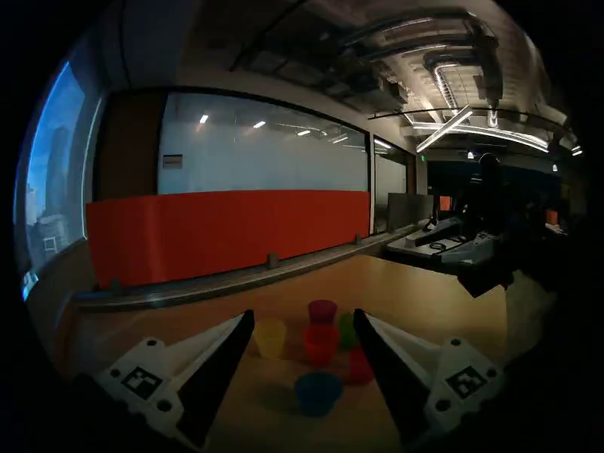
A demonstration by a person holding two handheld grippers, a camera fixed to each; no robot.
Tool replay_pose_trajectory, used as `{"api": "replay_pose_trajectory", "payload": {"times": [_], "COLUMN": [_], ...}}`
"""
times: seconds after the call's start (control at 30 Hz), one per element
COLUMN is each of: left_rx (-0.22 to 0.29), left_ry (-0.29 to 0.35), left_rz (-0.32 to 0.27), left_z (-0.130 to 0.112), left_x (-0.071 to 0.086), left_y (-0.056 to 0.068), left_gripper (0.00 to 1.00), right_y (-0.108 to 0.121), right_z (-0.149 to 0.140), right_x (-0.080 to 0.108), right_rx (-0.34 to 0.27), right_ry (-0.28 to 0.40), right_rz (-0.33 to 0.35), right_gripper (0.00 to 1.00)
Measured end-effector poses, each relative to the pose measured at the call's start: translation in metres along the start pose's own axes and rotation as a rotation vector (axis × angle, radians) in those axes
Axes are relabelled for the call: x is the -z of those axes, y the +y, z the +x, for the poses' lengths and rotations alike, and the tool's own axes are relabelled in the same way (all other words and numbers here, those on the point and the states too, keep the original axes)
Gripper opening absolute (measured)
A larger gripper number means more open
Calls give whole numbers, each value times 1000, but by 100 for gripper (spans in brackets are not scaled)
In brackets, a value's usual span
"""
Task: Pour water
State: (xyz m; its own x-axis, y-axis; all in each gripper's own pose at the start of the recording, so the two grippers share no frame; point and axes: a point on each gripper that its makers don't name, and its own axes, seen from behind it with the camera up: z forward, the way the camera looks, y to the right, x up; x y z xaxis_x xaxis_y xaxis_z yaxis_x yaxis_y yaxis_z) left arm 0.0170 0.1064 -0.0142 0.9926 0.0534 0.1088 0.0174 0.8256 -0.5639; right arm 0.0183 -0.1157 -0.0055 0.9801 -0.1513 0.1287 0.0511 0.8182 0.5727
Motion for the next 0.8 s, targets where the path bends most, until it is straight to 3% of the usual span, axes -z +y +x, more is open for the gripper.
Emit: {"api": "replay_pose_trajectory", "payload": {"times": [0.8], "left_rx": [-21], "left_ry": [-139], "left_rz": [-79], "left_z": [-77], "left_x": [-17], "left_y": [6], "left_gripper": [98], "right_y": [10], "right_z": [-54], "right_x": [-27], "right_rx": [-10], "right_ry": [-116], "right_rz": [13], "right_gripper": [99]}}
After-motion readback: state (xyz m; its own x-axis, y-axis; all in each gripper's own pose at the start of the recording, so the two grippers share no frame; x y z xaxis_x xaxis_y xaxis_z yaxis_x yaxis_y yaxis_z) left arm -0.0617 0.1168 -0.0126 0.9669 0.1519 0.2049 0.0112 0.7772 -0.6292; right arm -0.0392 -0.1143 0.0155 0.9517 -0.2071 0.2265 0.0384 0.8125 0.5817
